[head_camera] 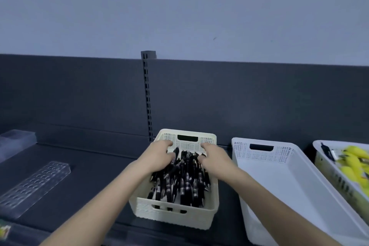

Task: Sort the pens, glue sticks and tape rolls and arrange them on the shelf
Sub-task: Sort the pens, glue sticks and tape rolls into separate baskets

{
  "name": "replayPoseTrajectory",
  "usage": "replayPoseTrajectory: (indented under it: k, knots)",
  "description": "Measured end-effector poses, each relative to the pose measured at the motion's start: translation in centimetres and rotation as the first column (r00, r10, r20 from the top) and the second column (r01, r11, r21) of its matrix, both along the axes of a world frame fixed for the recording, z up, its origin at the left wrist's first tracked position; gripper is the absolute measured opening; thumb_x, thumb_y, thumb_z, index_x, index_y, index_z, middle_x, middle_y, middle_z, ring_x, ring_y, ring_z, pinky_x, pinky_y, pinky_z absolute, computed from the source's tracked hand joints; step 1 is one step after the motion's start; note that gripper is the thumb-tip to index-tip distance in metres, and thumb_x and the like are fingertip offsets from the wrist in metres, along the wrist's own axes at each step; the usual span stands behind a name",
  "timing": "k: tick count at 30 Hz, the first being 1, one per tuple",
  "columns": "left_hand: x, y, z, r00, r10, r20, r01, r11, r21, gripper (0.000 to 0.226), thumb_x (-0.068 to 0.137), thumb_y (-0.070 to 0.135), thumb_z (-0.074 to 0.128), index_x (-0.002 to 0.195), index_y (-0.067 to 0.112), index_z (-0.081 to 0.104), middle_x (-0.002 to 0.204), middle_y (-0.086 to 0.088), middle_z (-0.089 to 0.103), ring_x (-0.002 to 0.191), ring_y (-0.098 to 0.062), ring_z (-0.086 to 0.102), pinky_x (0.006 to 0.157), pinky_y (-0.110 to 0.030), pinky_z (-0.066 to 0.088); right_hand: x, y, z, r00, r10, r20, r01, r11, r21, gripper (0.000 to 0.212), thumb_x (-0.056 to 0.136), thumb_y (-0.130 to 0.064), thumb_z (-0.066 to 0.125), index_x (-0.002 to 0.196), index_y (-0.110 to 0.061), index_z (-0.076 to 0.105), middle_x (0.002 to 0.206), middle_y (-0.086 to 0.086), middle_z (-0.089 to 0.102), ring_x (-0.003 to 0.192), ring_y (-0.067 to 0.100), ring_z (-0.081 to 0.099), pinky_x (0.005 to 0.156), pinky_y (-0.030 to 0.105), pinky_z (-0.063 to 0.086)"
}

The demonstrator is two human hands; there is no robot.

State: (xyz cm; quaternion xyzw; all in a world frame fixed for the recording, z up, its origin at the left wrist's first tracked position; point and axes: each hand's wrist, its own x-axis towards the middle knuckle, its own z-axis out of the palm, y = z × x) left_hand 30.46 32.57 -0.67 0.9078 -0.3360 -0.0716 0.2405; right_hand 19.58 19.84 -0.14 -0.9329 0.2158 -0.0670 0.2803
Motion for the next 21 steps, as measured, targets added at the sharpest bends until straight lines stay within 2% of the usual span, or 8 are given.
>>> replayPoseTrajectory:
  k: [2, 4, 6, 10, 15, 18, 19, 21]
  knots:
    - [-0.6, -0.6, 0.3, 0.997, -0.042, 0.058, 0.042, 0.999, -0.007, 0.045, 0.094, 0.021, 0.047, 0.138, 0.011, 0.041, 0.142, -0.006, 0.046, 0.131, -0.020, 0.041, 0.104, -0.024, 0.031, -1.1, -0.5, -0.1, 0.999, -0.018, 0.047, 0.025, 0.987, -0.160, 0.038, 0.094, -0.012, 0.038, 0.131, -0.006, 0.042, 0.133, 0.012, 0.046, 0.122, 0.028, 0.045, 0.100, 0.035, 0.039]
    - [-1.5, -1.7, 0.5, 0.991, -0.079, 0.110, 0.080, 0.997, -0.006, 0.044, 0.095, 0.024, 0.046, 0.138, 0.012, 0.042, 0.142, -0.006, 0.046, 0.131, -0.020, 0.041, 0.106, -0.026, 0.031, -2.4, -1.3, -0.1, 0.997, -0.029, 0.069, 0.048, 0.957, -0.285, 0.037, 0.093, -0.016, 0.039, 0.130, -0.008, 0.042, 0.130, 0.010, 0.047, 0.120, 0.027, 0.044, 0.099, 0.035, 0.039]
    - [-2.5, -3.0, 0.7, 0.983, -0.111, 0.145, 0.110, 0.994, 0.017, 0.045, 0.095, 0.025, 0.045, 0.138, 0.014, 0.040, 0.141, -0.007, 0.047, 0.130, -0.022, 0.041, 0.105, -0.029, 0.033, -3.9, -2.6, 0.0, 0.998, -0.046, 0.052, 0.061, 0.937, -0.345, 0.037, 0.094, -0.021, 0.041, 0.130, -0.010, 0.041, 0.130, 0.008, 0.047, 0.122, 0.025, 0.042, 0.098, 0.034, 0.039]
    - [-5.6, -6.1, 0.9, 0.969, -0.188, 0.163, 0.185, 0.982, 0.031, 0.046, 0.095, 0.025, 0.045, 0.139, 0.013, 0.039, 0.141, -0.007, 0.046, 0.130, -0.022, 0.042, 0.103, -0.029, 0.035, -8.4, -5.7, 0.6, 0.991, -0.135, 0.002, 0.127, 0.926, -0.356, 0.043, 0.095, -0.029, 0.041, 0.134, -0.011, 0.035, 0.132, 0.008, 0.044, 0.123, 0.025, 0.042, 0.094, 0.036, 0.042]
    - [-11.2, -11.4, 1.4, 0.936, -0.297, 0.187, 0.296, 0.954, 0.034, 0.041, 0.093, 0.023, 0.048, 0.132, 0.012, 0.047, 0.128, -0.008, 0.056, 0.122, -0.025, 0.048, 0.091, -0.027, 0.037, -15.6, -10.9, 0.9, 0.970, -0.243, 0.022, 0.236, 0.912, -0.337, 0.041, 0.093, -0.032, 0.045, 0.128, -0.010, 0.041, 0.127, 0.010, 0.047, 0.119, 0.027, 0.045, 0.093, 0.036, 0.042]
    - [-15.7, -15.0, 1.7, 0.920, -0.341, 0.193, 0.341, 0.939, 0.033, 0.045, 0.095, 0.027, 0.046, 0.138, 0.015, 0.040, 0.138, 0.000, 0.048, 0.129, -0.019, 0.042, 0.099, -0.025, 0.032, -20.7, -14.6, 1.0, 0.955, -0.293, 0.045, 0.291, 0.898, -0.330, 0.028, 0.091, -0.031, 0.049, 0.110, -0.010, 0.047, 0.116, 0.012, 0.053, 0.112, 0.030, 0.051, 0.077, 0.032, 0.039]
    - [-17.3, -16.2, 1.7, 0.914, -0.357, 0.191, 0.361, 0.933, 0.018, 0.046, 0.095, 0.027, 0.045, 0.139, 0.015, 0.038, 0.140, 0.001, 0.046, 0.131, -0.018, 0.040, 0.101, -0.024, 0.031, -22.5, -15.9, 0.9, 0.952, -0.304, 0.047, 0.302, 0.895, -0.328, 0.029, 0.090, -0.031, 0.049, 0.110, -0.010, 0.047, 0.116, 0.013, 0.054, 0.112, 0.030, 0.051, 0.077, 0.032, 0.040]
    - [-20.3, -19.0, 1.6, 0.906, -0.388, 0.170, 0.394, 0.919, -0.003, 0.046, 0.095, 0.026, 0.045, 0.140, 0.014, 0.038, 0.142, -0.001, 0.045, 0.132, -0.018, 0.039, 0.103, -0.025, 0.030, -26.2, -18.3, 0.7, 0.948, -0.317, 0.033, 0.311, 0.895, -0.321, 0.041, 0.091, -0.031, 0.049, 0.125, -0.008, 0.044, 0.124, 0.013, 0.054, 0.117, 0.030, 0.050, 0.086, 0.033, 0.043]
